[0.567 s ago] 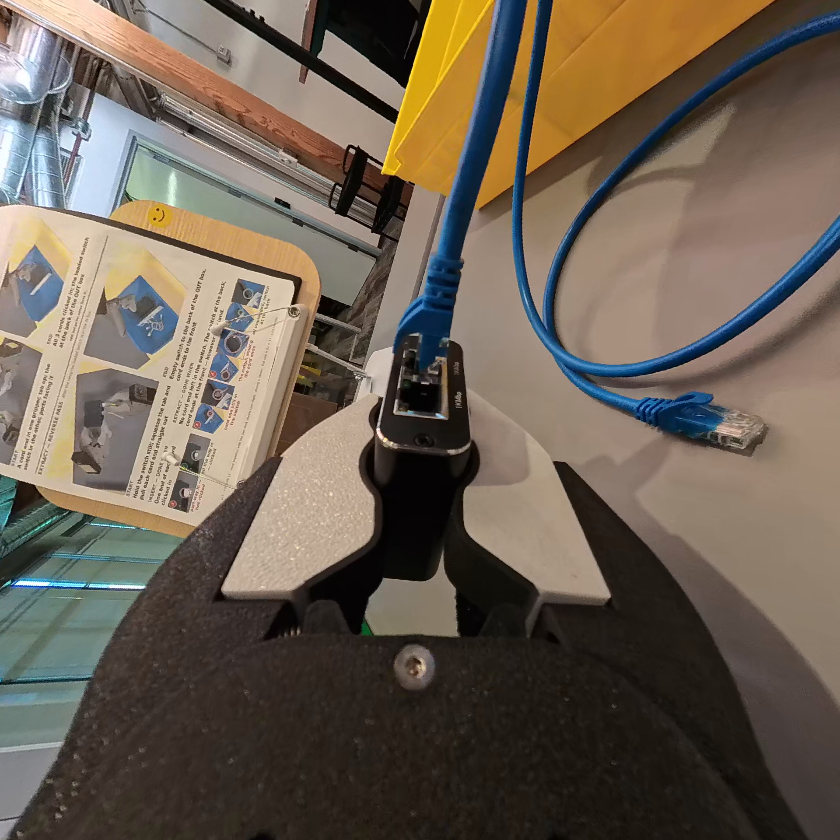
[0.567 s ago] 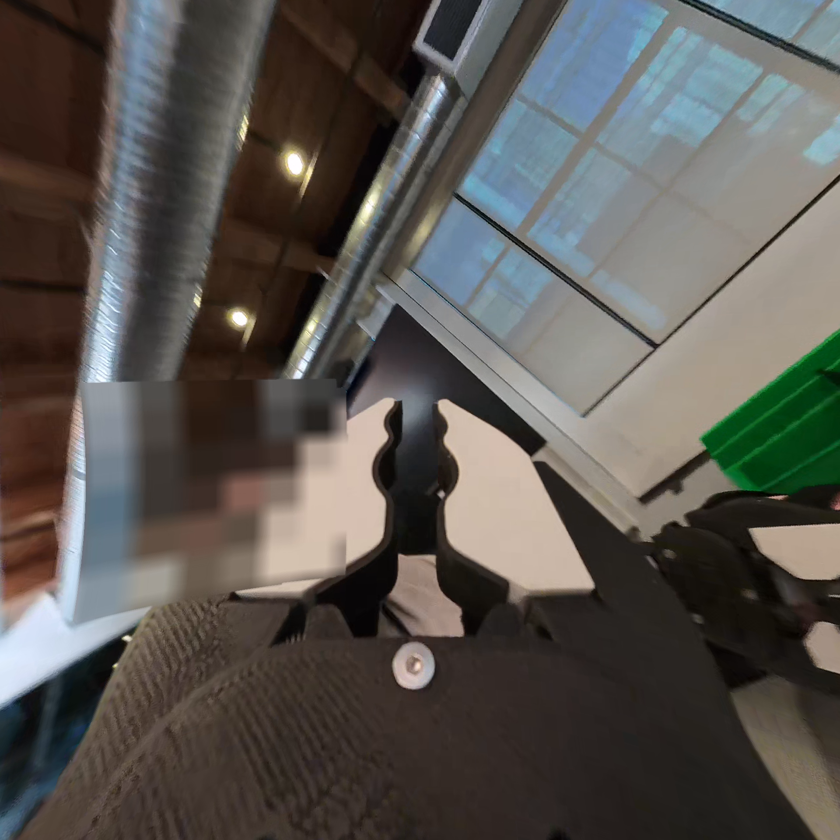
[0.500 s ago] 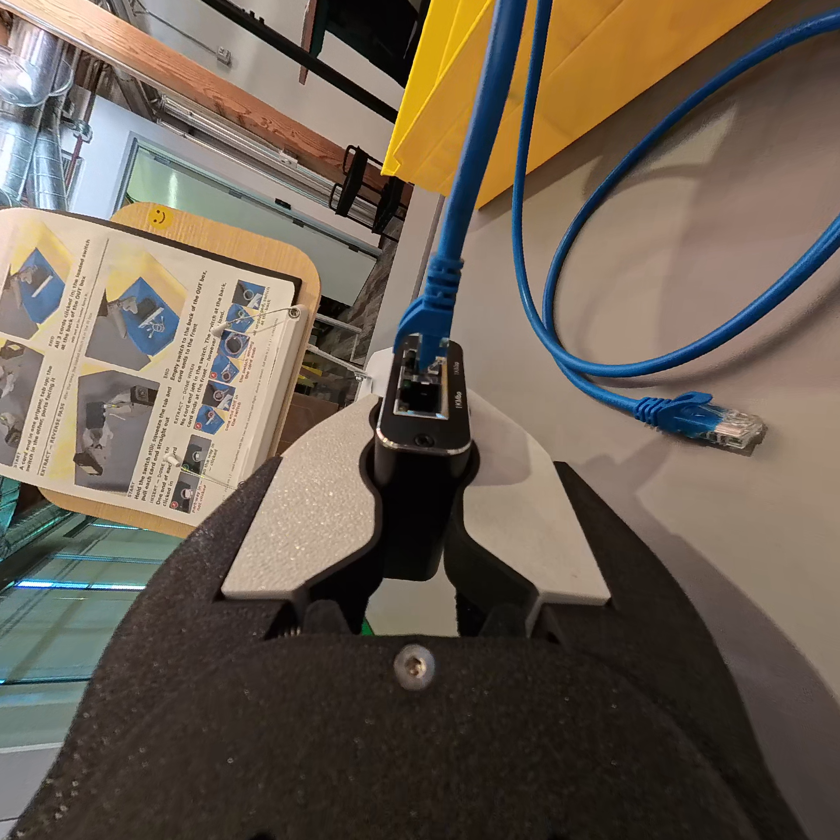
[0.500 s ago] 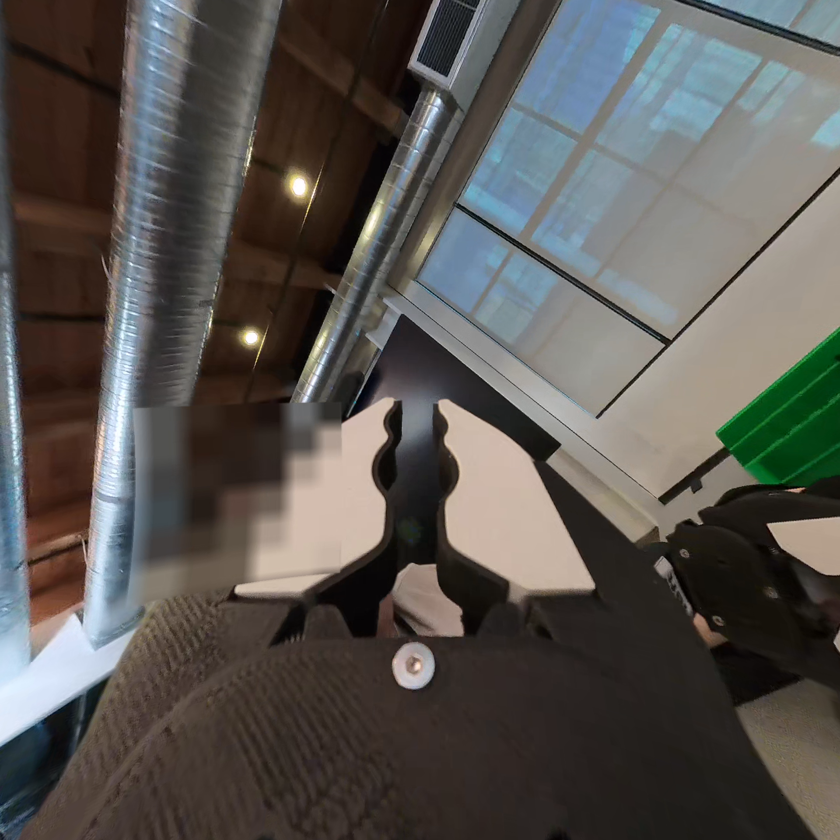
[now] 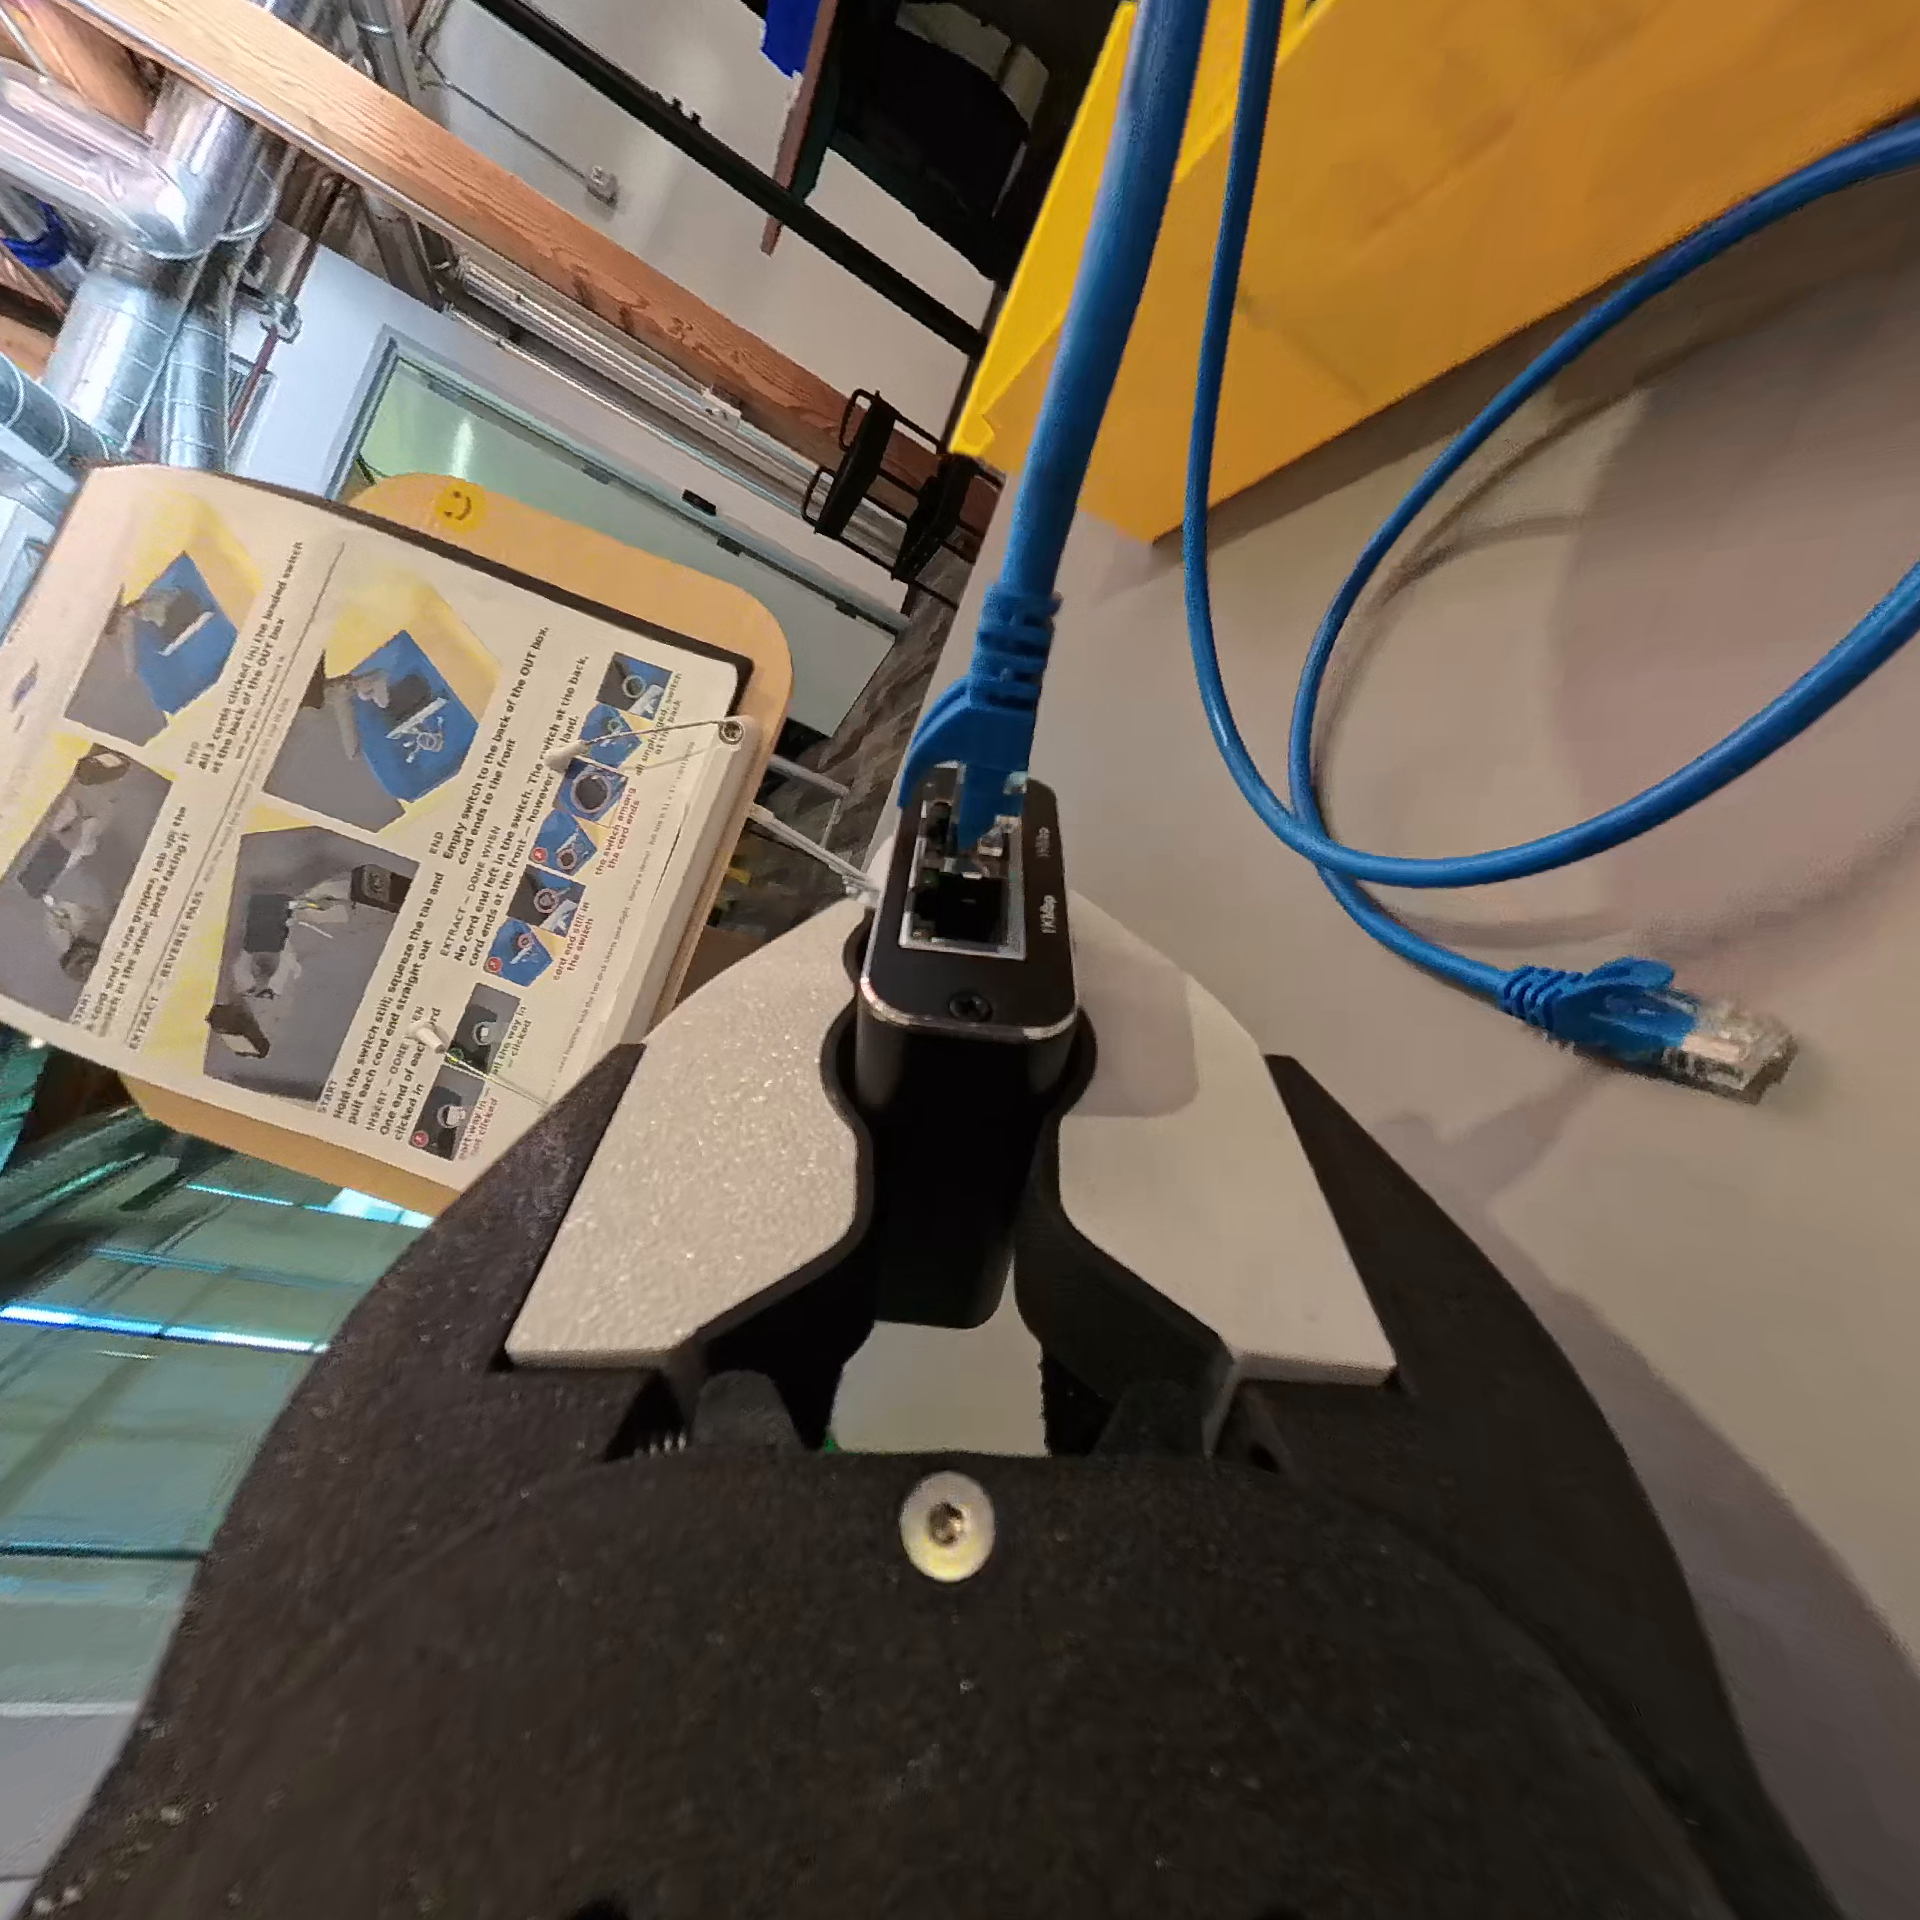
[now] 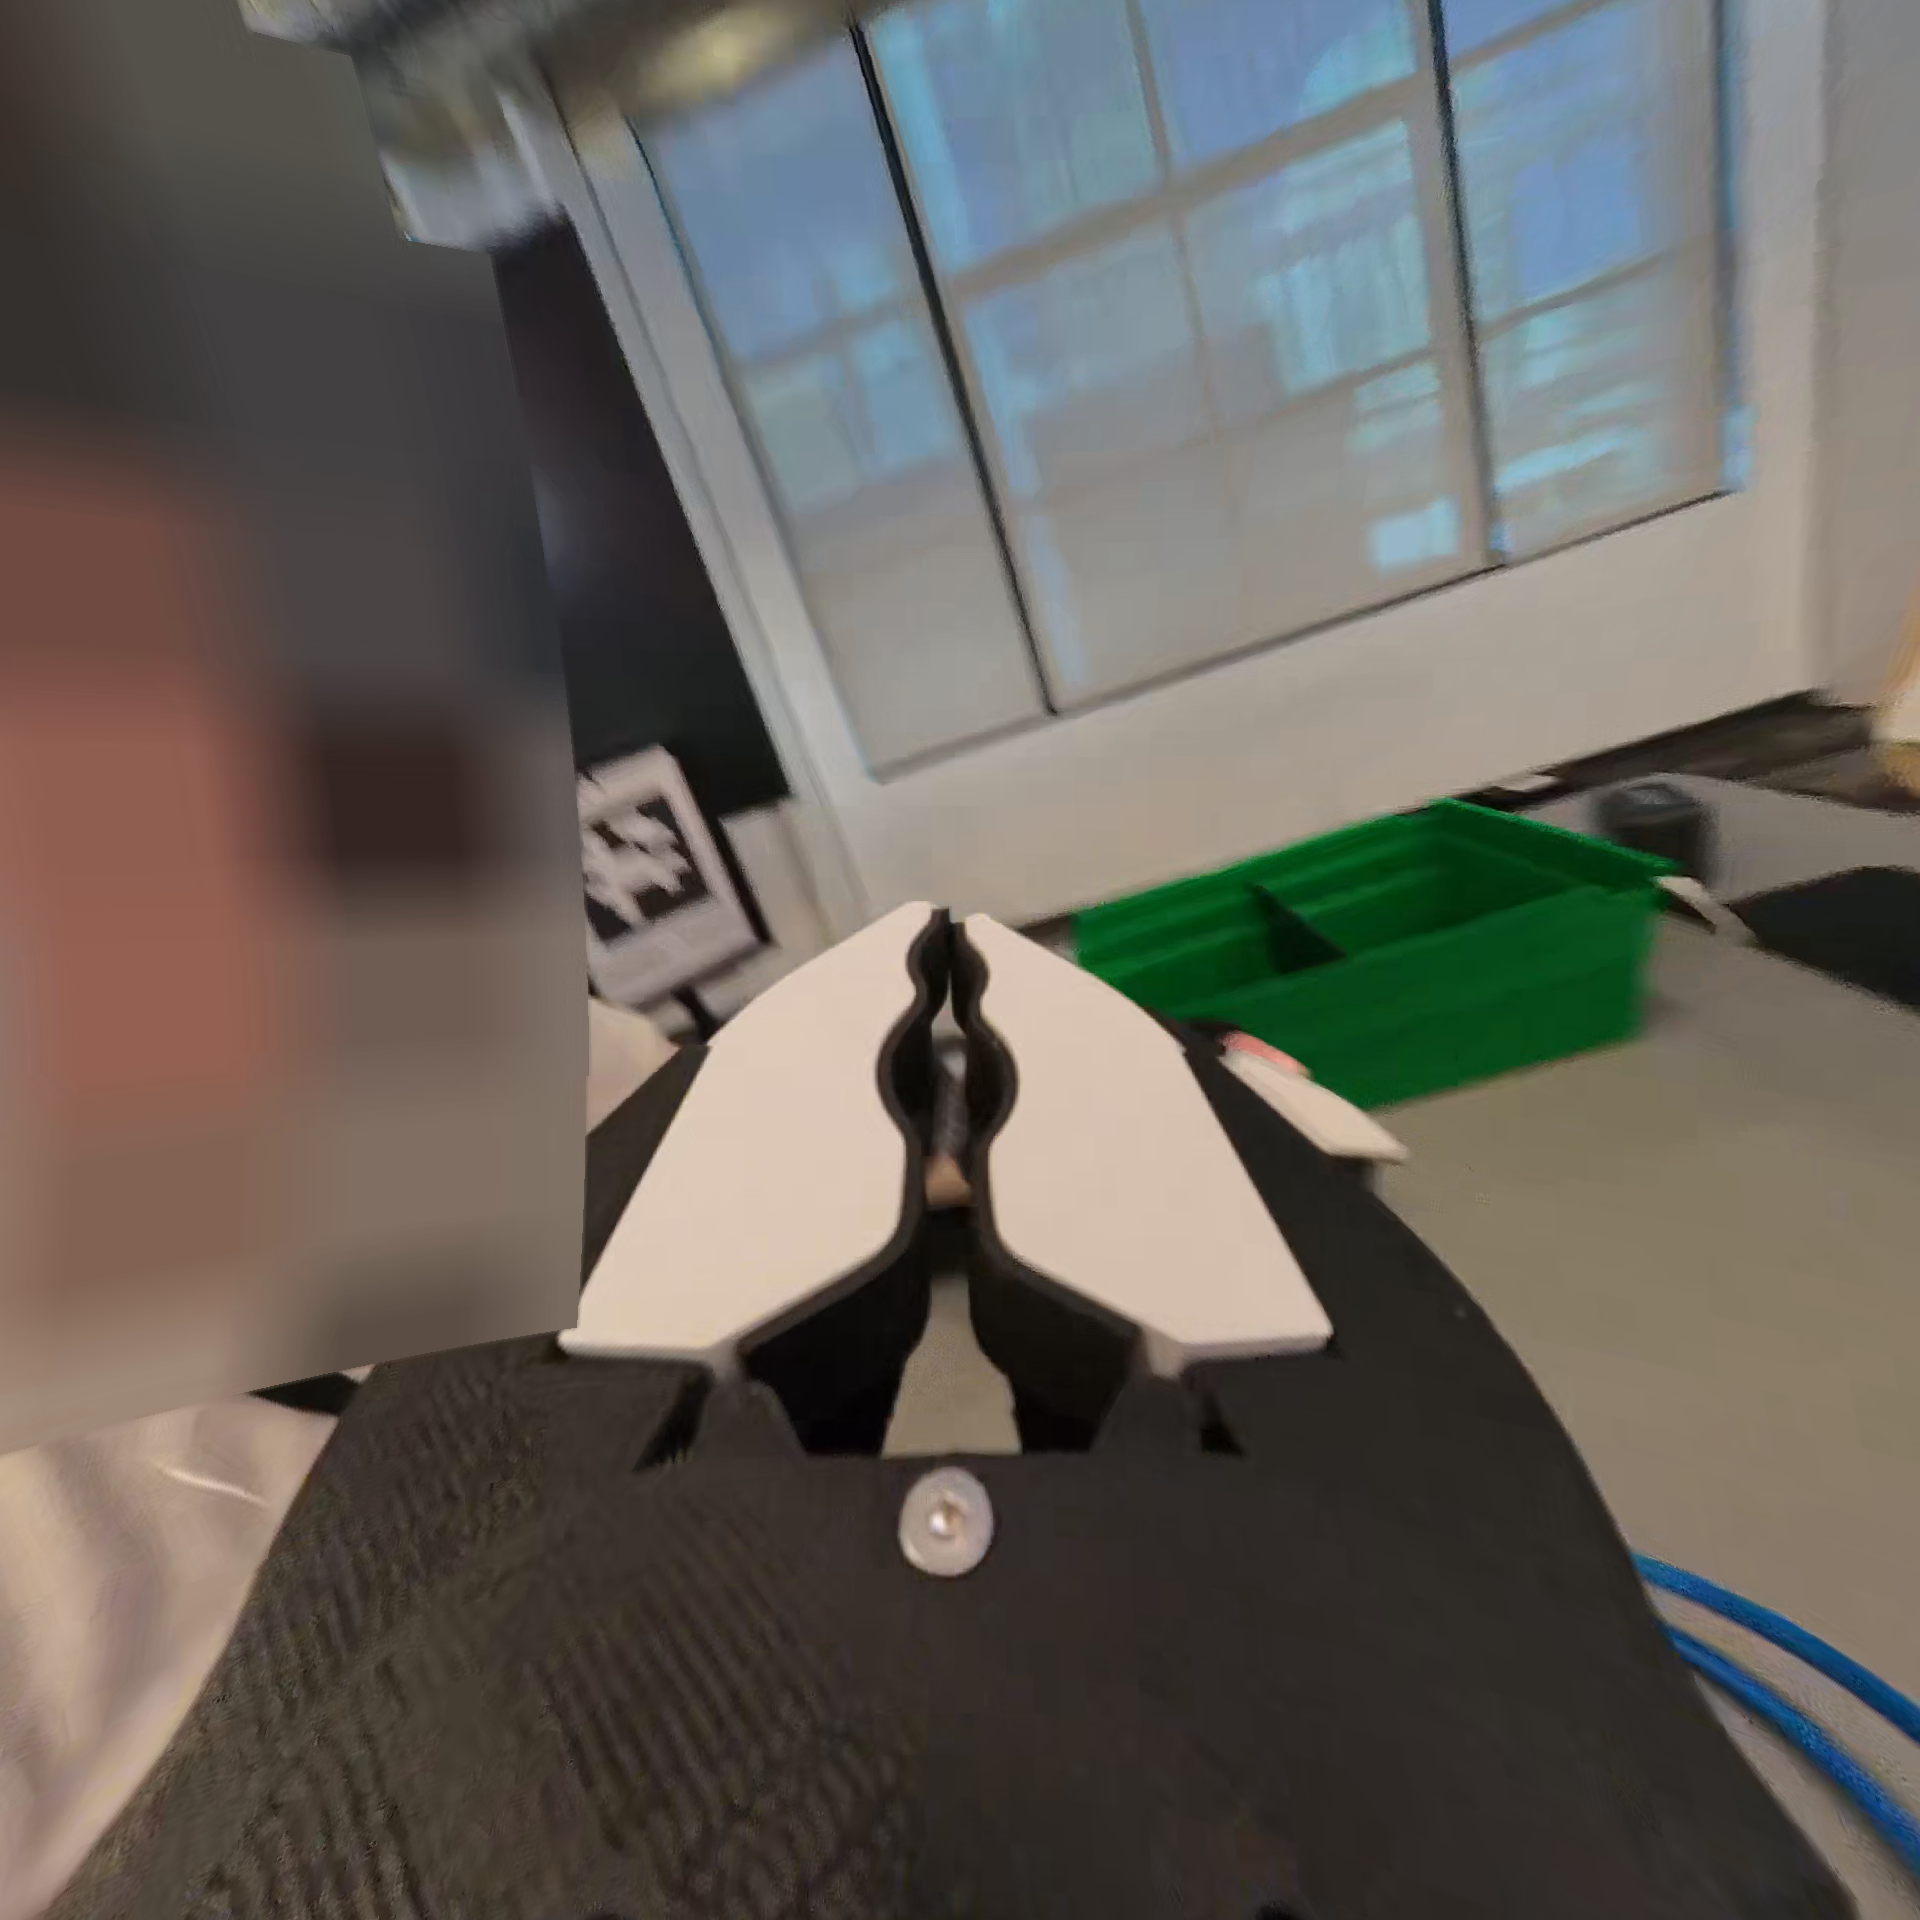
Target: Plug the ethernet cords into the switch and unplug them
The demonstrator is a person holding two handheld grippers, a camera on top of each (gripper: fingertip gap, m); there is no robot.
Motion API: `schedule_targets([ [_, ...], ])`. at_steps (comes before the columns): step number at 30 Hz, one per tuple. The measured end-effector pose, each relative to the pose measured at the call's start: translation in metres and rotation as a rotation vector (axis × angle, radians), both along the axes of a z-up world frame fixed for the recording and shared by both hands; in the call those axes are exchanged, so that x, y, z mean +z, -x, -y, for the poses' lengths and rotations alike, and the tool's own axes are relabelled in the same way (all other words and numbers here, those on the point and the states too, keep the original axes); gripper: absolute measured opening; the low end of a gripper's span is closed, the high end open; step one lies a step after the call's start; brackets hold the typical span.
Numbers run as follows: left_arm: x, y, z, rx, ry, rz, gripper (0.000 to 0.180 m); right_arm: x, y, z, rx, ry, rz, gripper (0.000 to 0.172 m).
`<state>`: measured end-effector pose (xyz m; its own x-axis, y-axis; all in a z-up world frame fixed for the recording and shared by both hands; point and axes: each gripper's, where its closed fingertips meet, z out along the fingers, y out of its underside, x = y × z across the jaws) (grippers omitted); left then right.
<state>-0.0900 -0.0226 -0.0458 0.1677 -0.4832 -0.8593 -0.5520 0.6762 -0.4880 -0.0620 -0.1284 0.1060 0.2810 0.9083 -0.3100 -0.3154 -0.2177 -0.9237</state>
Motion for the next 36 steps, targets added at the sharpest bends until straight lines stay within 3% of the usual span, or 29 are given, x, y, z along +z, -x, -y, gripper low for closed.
schedule_targets([
  [1, 0.003, 0.0, 0.001, -0.007, 0.009, 0.017, 0.027, -0.011, 0.002, -0.003, -0.051, -0.047, 0.102, 0.0],
  [5, 0.007, -0.002, 0.012, -0.097, 0.03, 0.047, 0.027, -0.051, 0.015, -0.011, -0.212, -0.261, 0.508, 0.004],
  [7, 0.006, -0.003, 0.018, -0.141, 0.046, 0.046, 0.027, -0.05, 0.023, -0.008, -0.255, -0.402, 0.648, 0.016],
  [11, 0.006, -0.006, 0.034, -0.239, 0.072, 0.051, 0.027, -0.031, 0.011, -0.015, -0.433, -0.845, 1.034, 0.009],
  [13, 0.009, -0.007, 0.041, -0.274, 0.067, 0.064, 0.027, -0.046, 0.005, -0.028, -0.393, -0.875, 1.234, 0.018],
  [15, 0.013, -0.007, 0.045, -0.284, 0.063, 0.079, 0.027, -0.07, 0.016, -0.028, -0.253, -0.778, 1.23, 0.031],
  [19, 0.02, -0.007, 0.05, -0.297, 0.084, 0.119, 0.027, -0.103, 0.034, -0.02, -0.142, -0.732, 1.212, 0.034],
  [24, 0.014, -0.012, 0.052, -0.288, 0.148, 0.107, 0.027, -0.111, 0.049, -0.017, -0.149, -0.788, 1.211, 0.031],
  [28, 0.014, -0.011, 0.049, -0.265, 0.16, 0.101, 0.027, -0.108, 0.052, -0.024, -0.227, -0.9, 1.289, 0.017],
  [36, 0.01, -0.009, 0.039, -0.205, 0.144, 0.072, 0.027, -0.113, 0.05, -0.032, -0.234, -0.852, 1.355, 0.016],
])
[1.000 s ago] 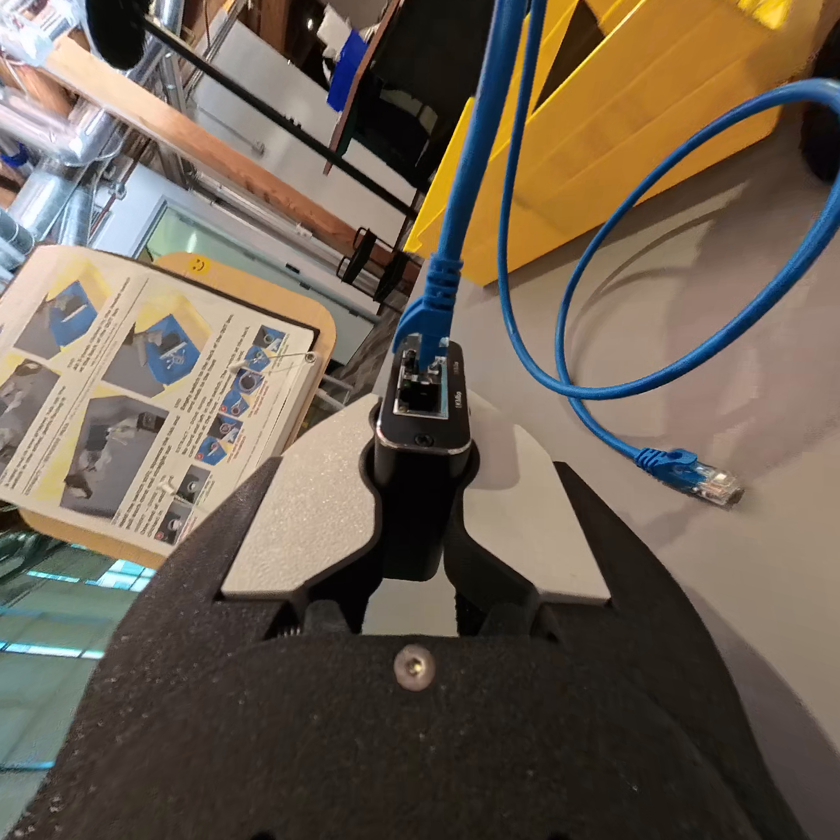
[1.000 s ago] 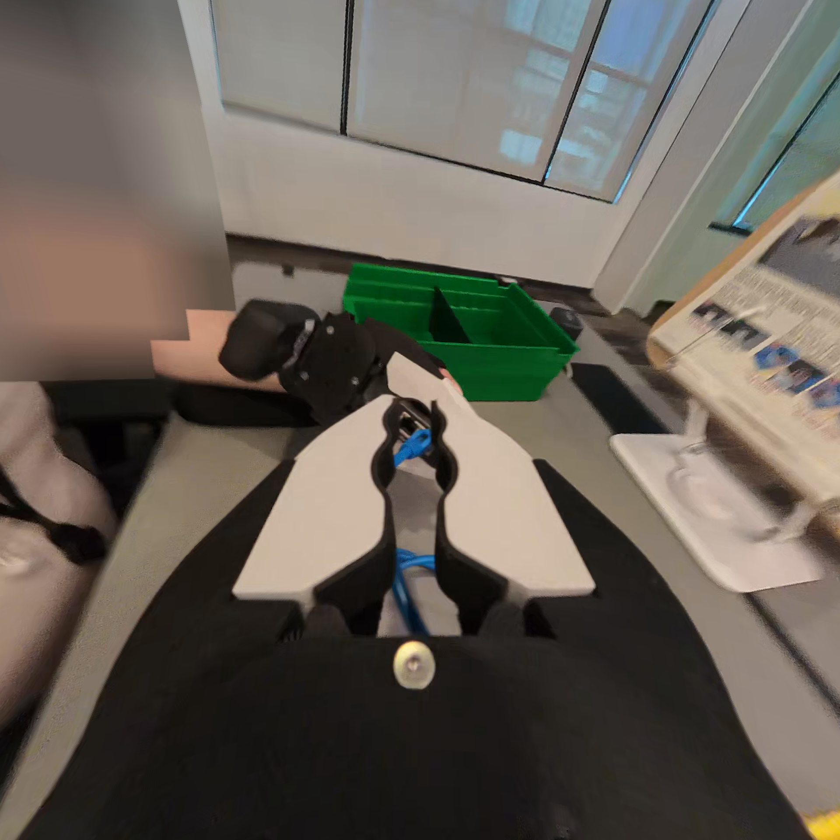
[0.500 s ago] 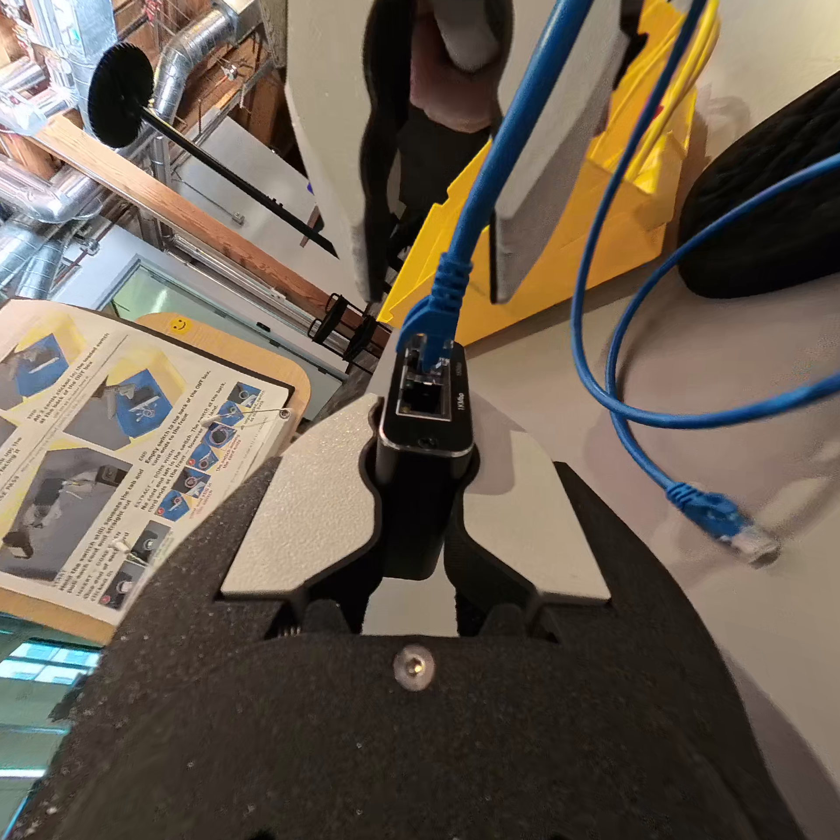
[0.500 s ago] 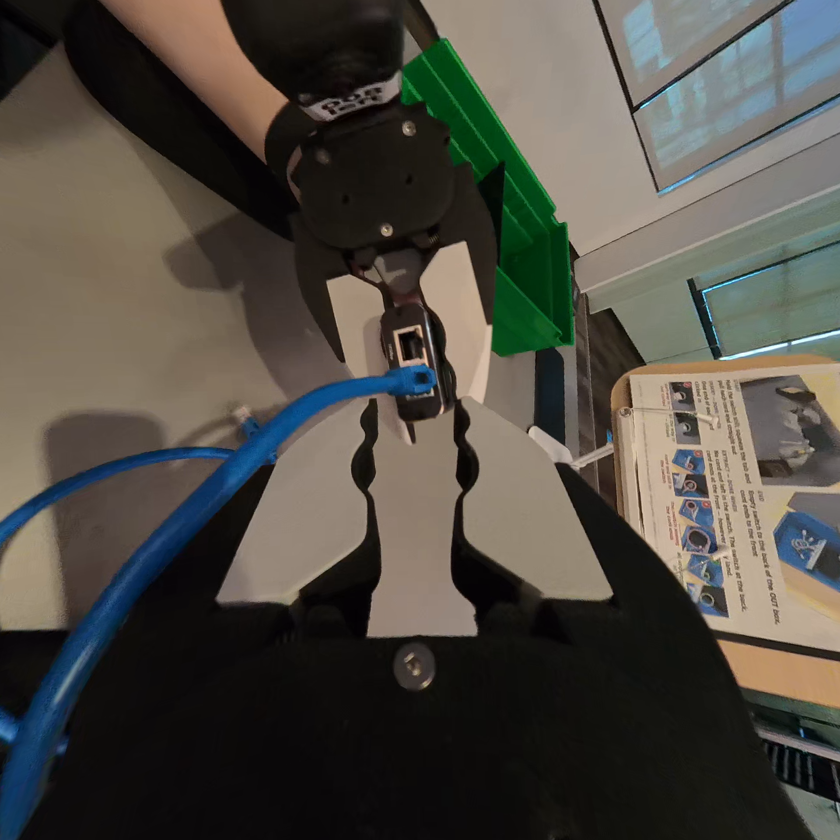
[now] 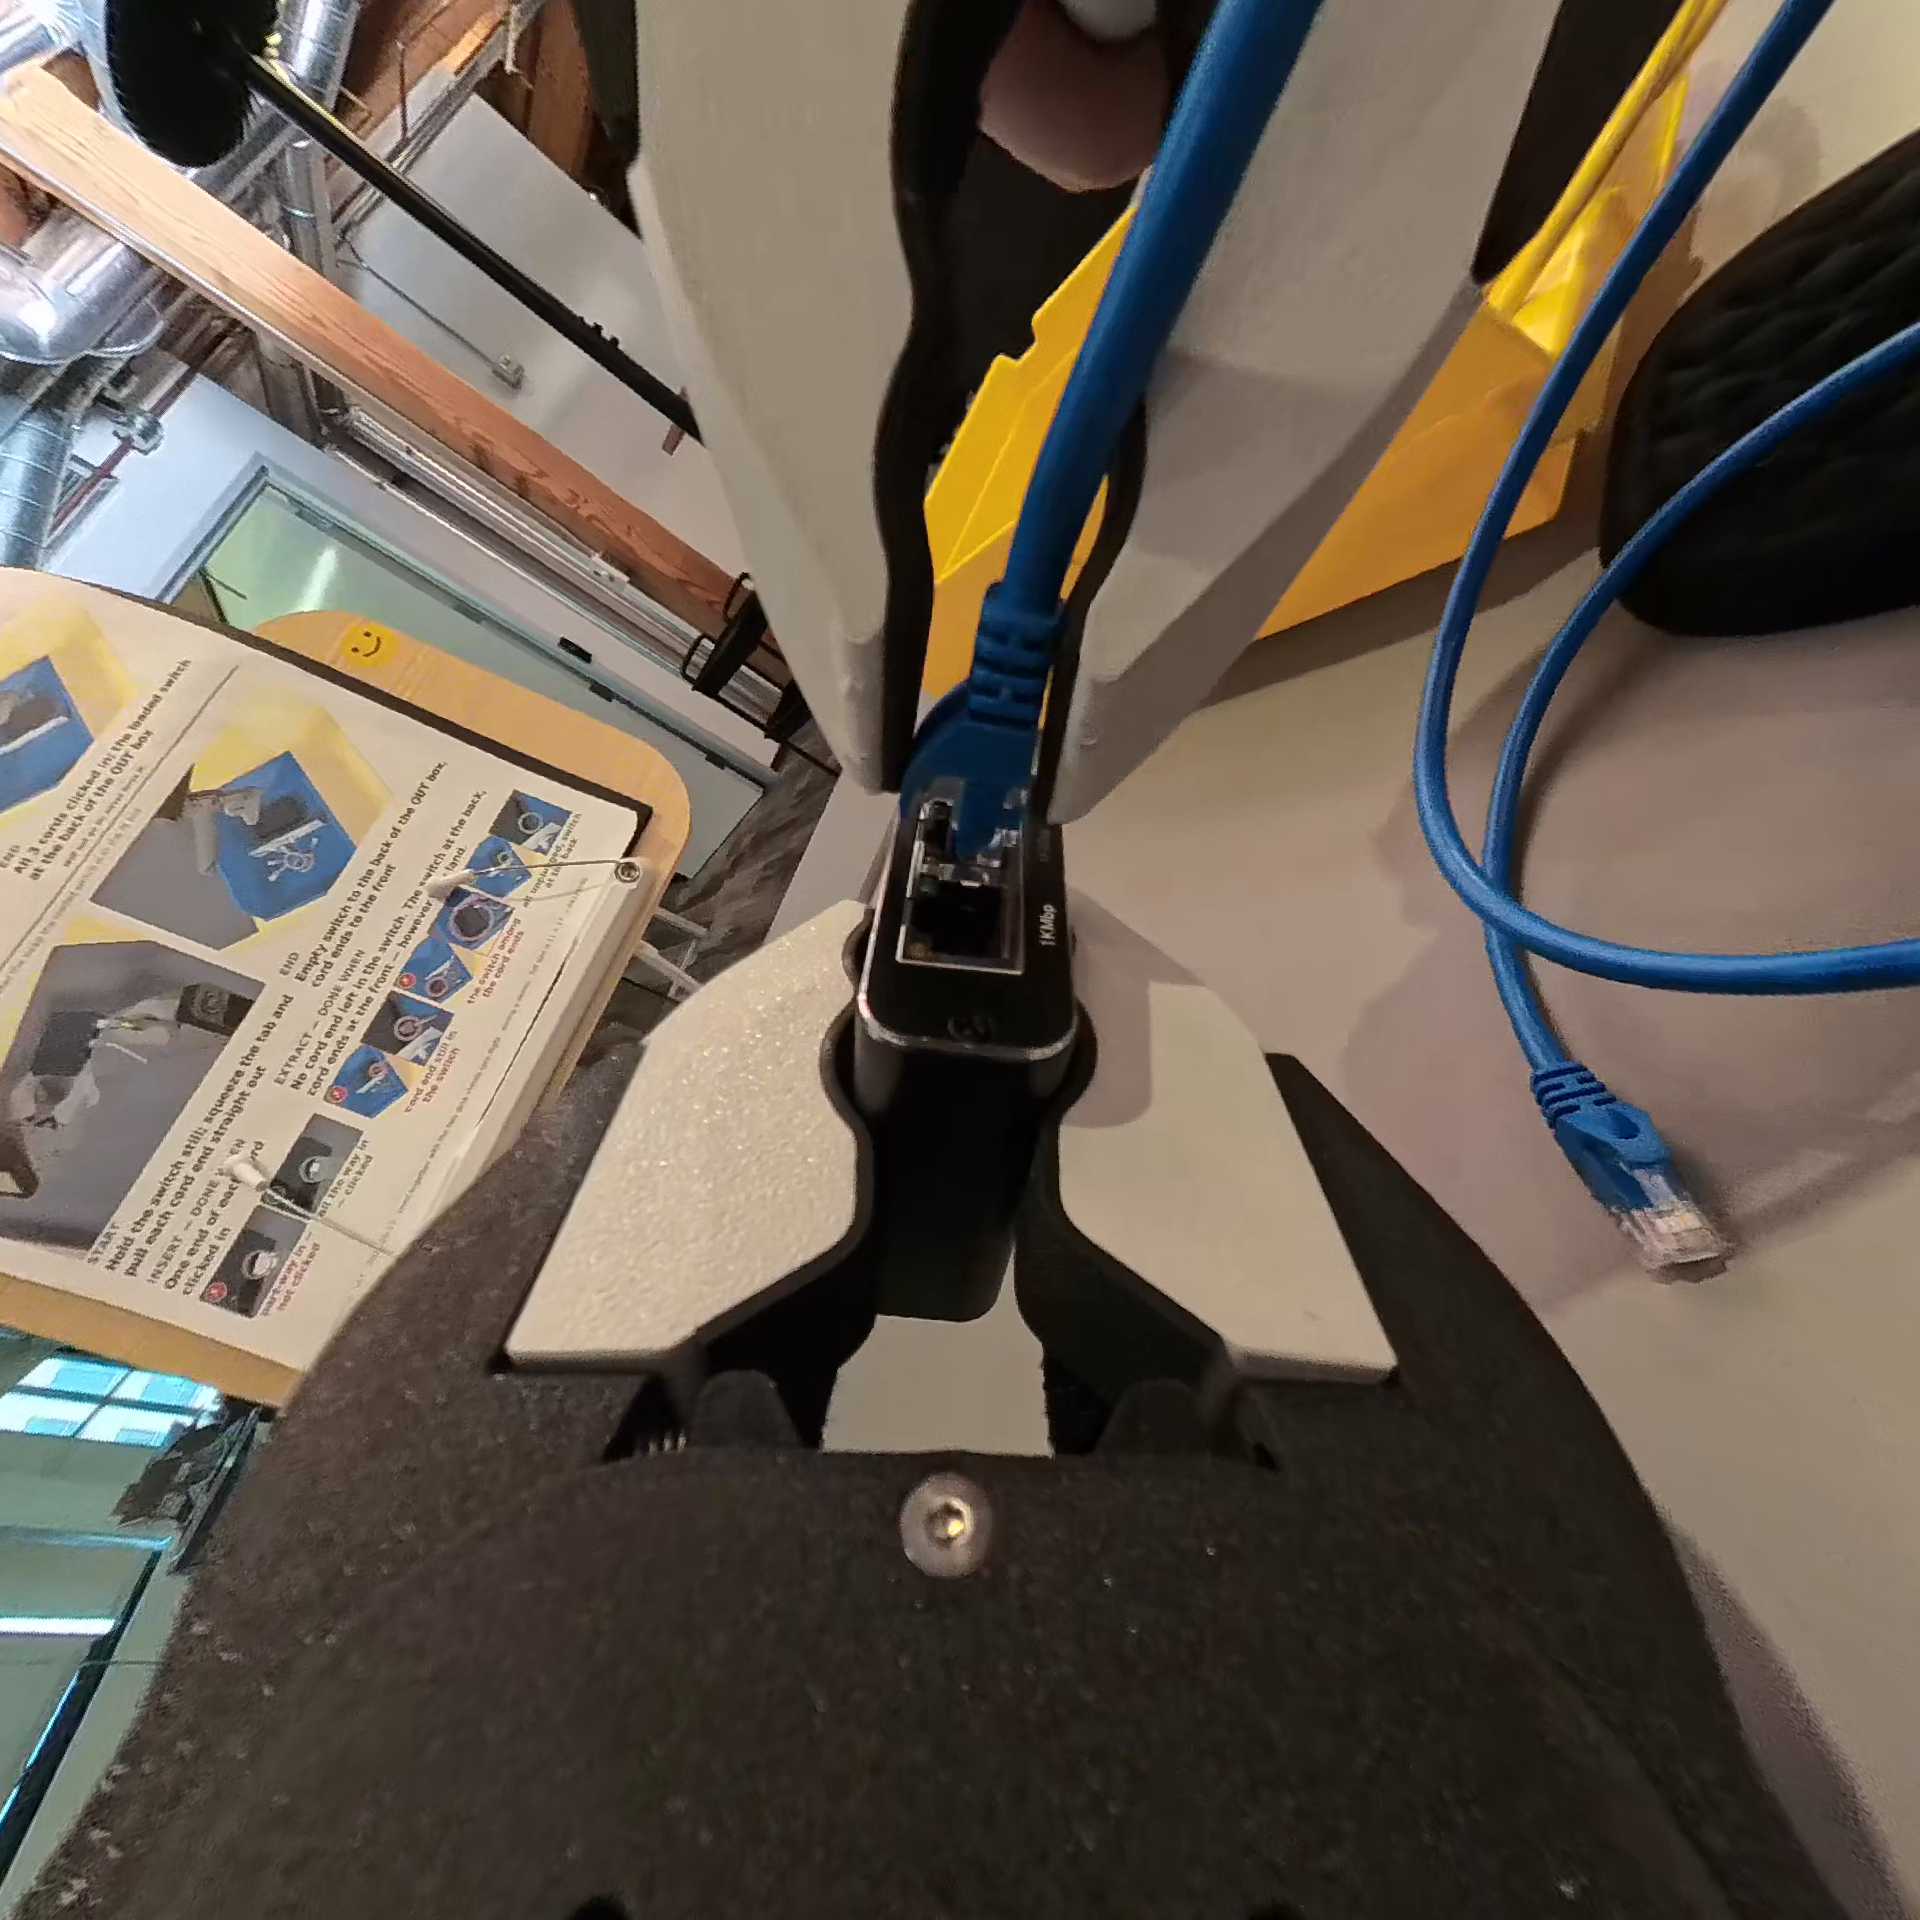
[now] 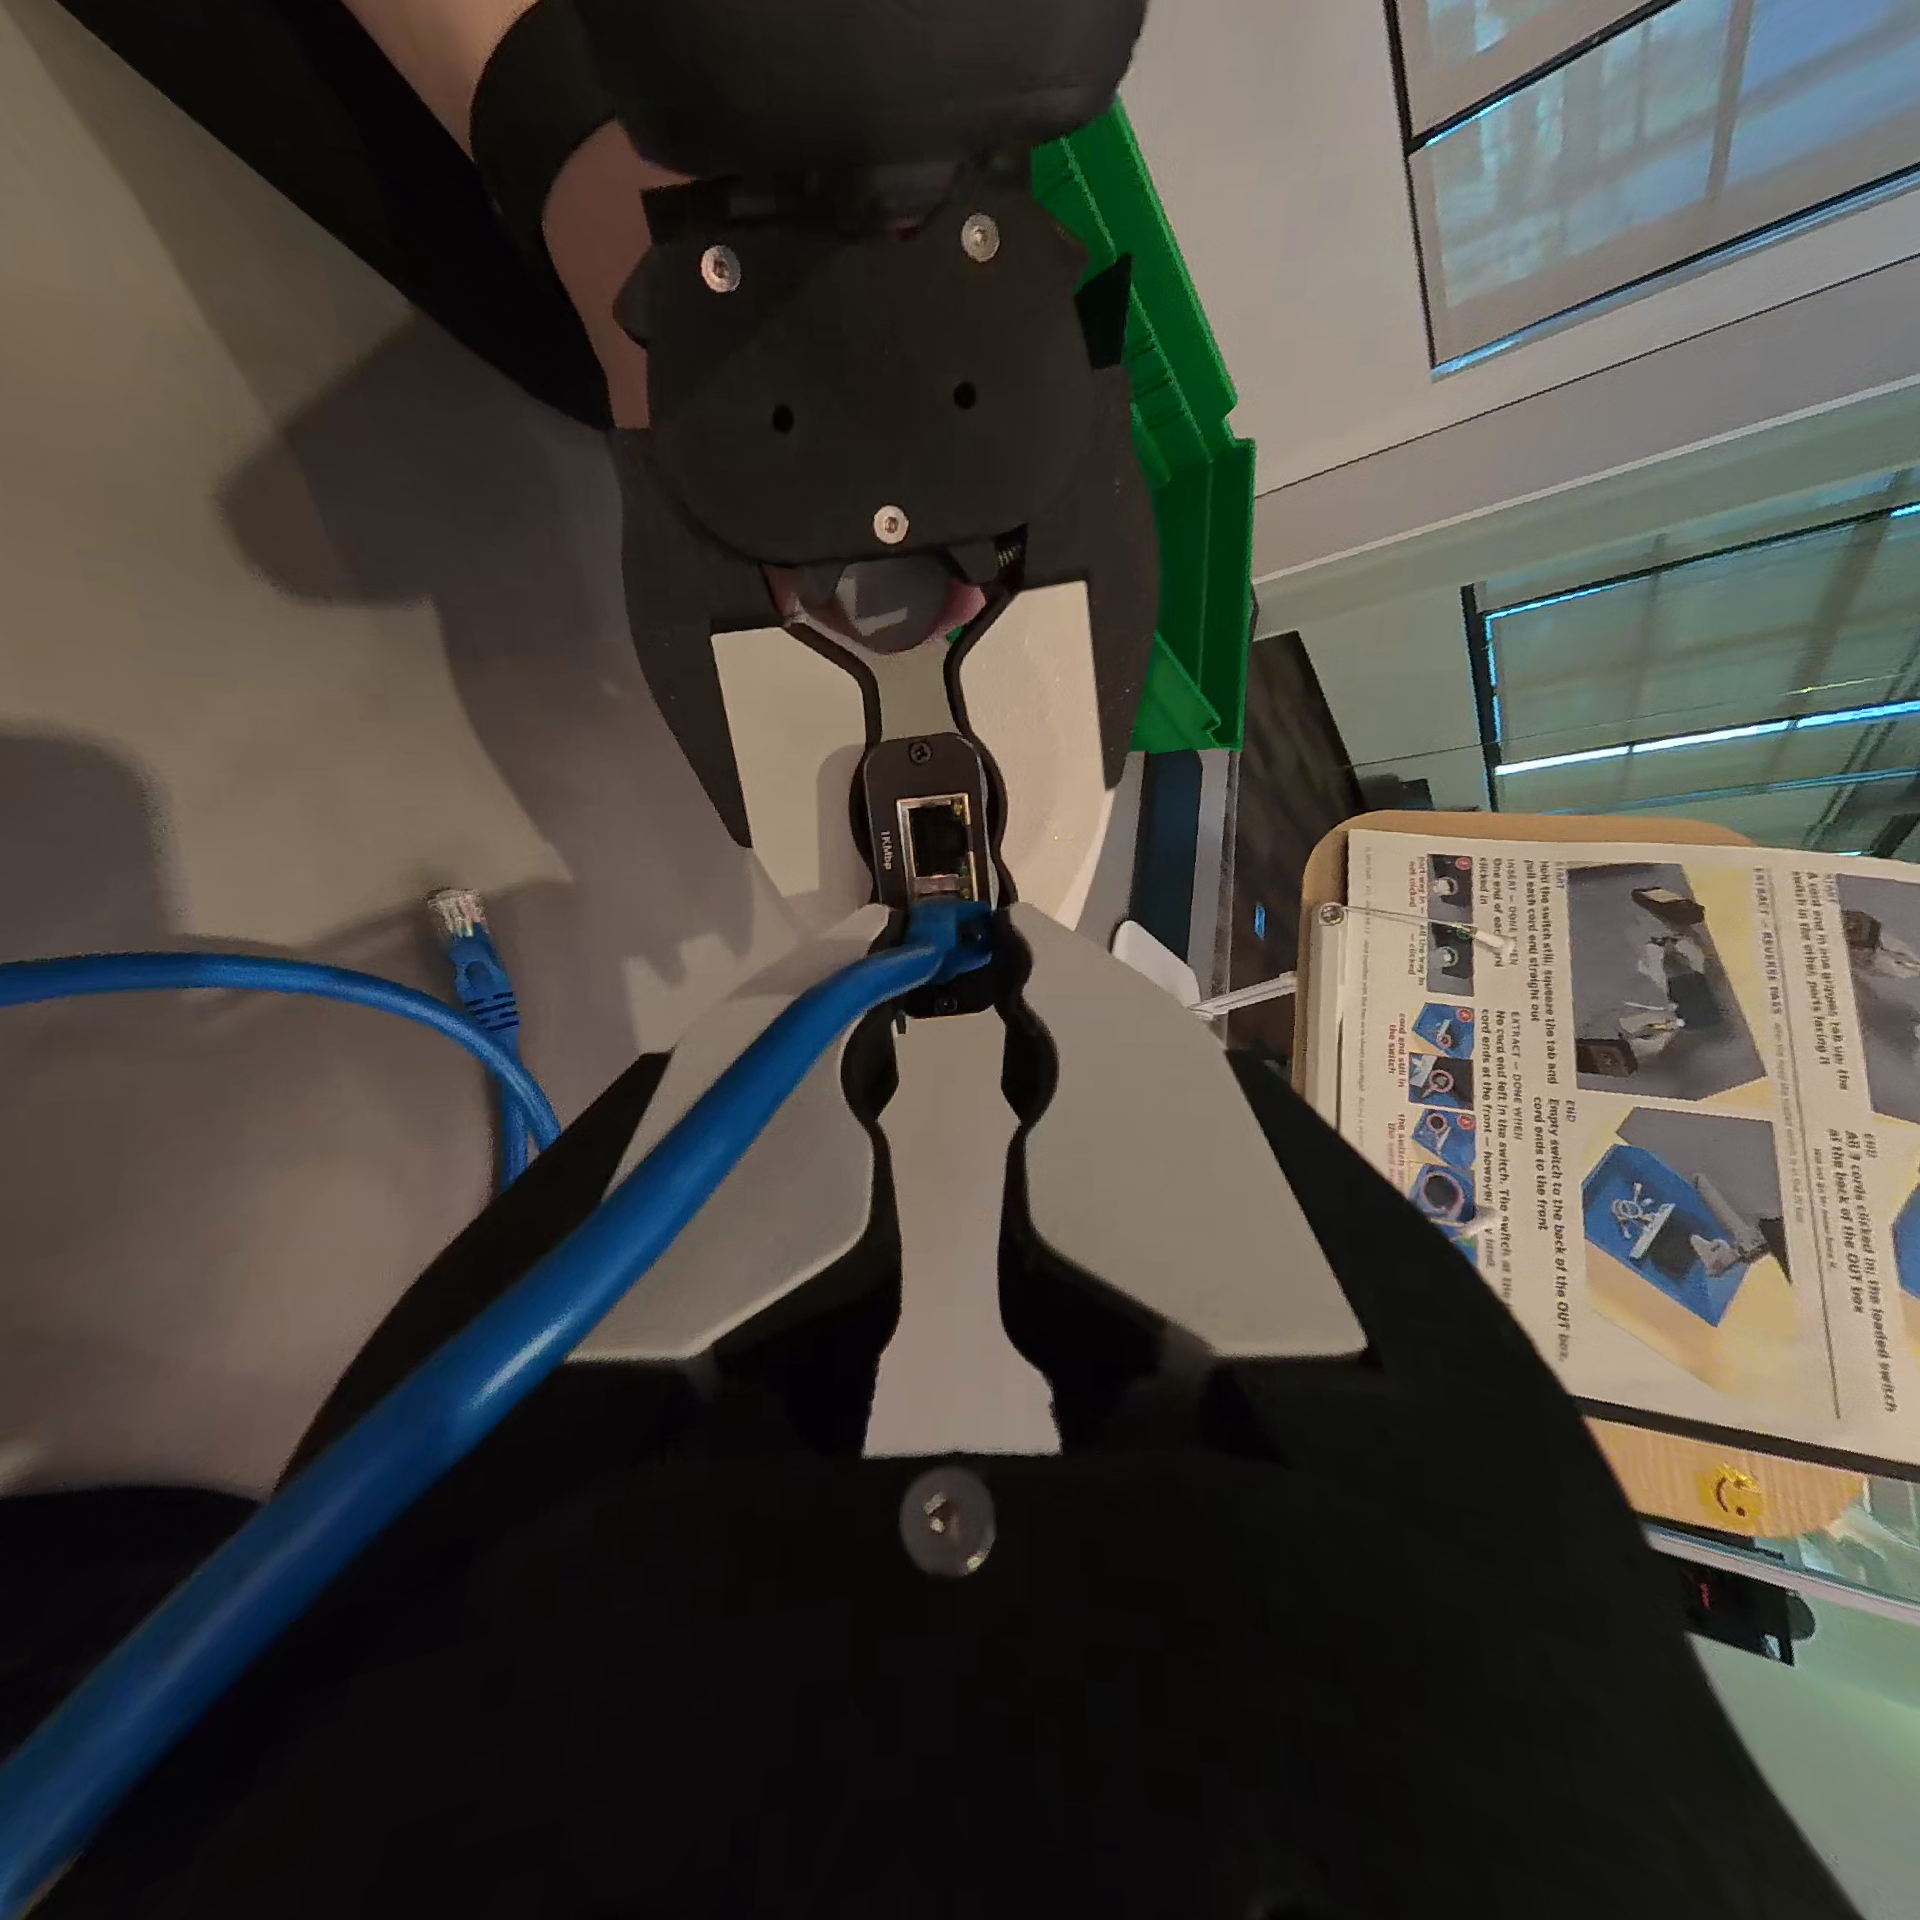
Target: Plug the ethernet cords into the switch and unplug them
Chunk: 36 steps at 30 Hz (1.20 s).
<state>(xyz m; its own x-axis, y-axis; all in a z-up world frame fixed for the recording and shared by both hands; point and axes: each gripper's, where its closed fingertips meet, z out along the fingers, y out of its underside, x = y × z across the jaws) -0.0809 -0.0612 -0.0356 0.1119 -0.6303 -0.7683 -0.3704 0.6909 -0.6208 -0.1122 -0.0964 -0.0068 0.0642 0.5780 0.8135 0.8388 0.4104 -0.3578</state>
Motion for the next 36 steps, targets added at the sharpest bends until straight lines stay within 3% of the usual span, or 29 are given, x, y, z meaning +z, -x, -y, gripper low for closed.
schedule_targets([
  [4, -0.008, 0.001, -0.006, 0.034, -0.043, -0.09, 0.028, -0.011, -0.006, -0.004, -0.041, 0.061, 0.055, 0.018],
  [8, -0.003, 0.003, -0.009, 0.066, -0.135, -0.096, 0.028, -0.009, -0.004, -0.001, -0.035, 0.157, -0.004, 0.019],
  [22, -0.025, 0.003, -0.011, 0.019, -0.052, -0.211, 0.028, -0.027, -0.008, -0.005, -0.04, 0.457, 0.092, 0.02],
  [36, -0.029, -0.007, 0.01, -0.023, -0.111, -0.247, 0.027, -0.03, -0.019, 0.02, -0.054, 0.632, 0.088, 0.022],
])
